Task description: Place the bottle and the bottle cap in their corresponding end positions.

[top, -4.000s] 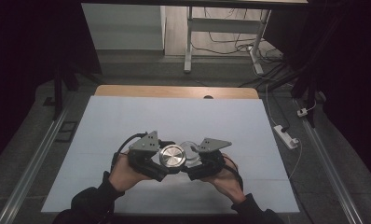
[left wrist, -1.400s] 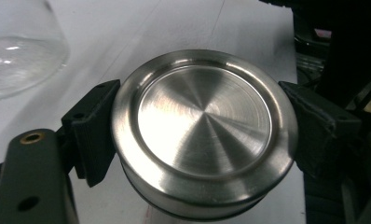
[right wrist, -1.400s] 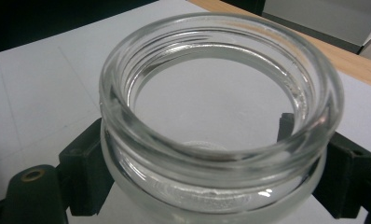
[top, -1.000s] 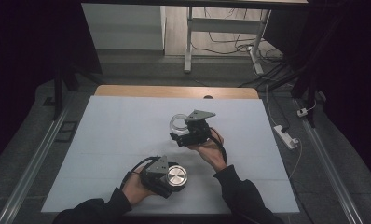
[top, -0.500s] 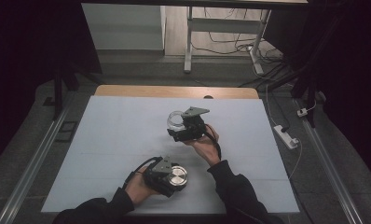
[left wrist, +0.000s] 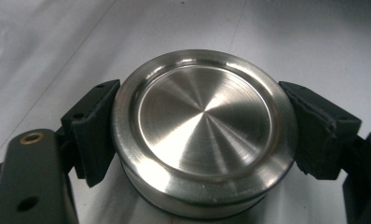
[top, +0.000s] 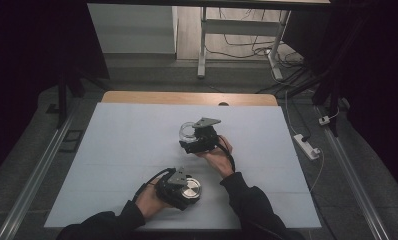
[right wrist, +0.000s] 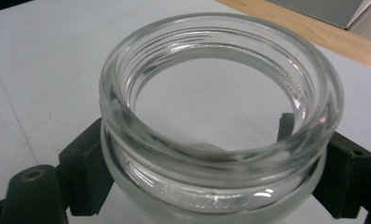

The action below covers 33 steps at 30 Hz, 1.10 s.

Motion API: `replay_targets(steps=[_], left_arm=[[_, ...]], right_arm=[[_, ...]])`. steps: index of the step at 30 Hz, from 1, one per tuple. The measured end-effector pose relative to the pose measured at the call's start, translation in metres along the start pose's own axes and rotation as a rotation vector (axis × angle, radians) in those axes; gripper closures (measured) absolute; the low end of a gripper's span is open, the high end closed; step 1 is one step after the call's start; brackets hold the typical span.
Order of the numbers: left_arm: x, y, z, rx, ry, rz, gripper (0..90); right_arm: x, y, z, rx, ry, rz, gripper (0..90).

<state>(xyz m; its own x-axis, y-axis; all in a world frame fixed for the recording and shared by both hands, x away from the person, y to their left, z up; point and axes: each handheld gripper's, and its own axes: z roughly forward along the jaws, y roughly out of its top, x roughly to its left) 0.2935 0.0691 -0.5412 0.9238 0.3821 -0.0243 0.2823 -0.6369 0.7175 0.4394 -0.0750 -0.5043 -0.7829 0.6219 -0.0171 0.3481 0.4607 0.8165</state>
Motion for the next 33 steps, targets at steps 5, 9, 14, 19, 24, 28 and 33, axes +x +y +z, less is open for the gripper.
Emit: replay_targets(steps=[5, 9, 14, 19, 24, 28, 33], left_arm=[[-0.0004, 0.0008, 0.0019, 0.029, 0.004, 0.005, 19.1], [-0.0001, 0.0010, 0.0030, 0.042, 0.001, 0.000, 19.0], [0.0001, 0.0010, 0.0032, 0.047, -0.001, -0.003, 18.7], [0.0001, 0.0009, 0.0033, 0.050, 0.000, -0.004, 18.4], [0.0001, 0.0009, 0.0035, 0.052, 0.003, -0.006, 16.6], [0.0002, 0.0010, 0.0036, 0.061, 0.006, -0.010, 11.9], [0.0026, -0.0002, 0.0016, 0.040, 0.010, -0.042, 6.9]], right_arm=[[-0.0005, -0.0032, 0.0026, 0.002, 0.001, -0.002, 15.0], [-0.0013, -0.0051, 0.0036, -0.001, 0.003, -0.003, 14.9], [-0.0017, -0.0062, 0.0025, 0.014, 0.011, -0.030, 14.7], [-0.0016, -0.0067, 0.0031, 0.014, 0.011, -0.016, 14.3], [-0.0022, -0.0068, 0.0051, 0.033, 0.038, 0.009, 7.4], [-0.0013, -0.0077, 0.0086, 0.067, 0.061, 0.007, 0.3], [-0.0017, -0.0054, 0.0037, 0.033, 0.072, 0.014, 0.0]])
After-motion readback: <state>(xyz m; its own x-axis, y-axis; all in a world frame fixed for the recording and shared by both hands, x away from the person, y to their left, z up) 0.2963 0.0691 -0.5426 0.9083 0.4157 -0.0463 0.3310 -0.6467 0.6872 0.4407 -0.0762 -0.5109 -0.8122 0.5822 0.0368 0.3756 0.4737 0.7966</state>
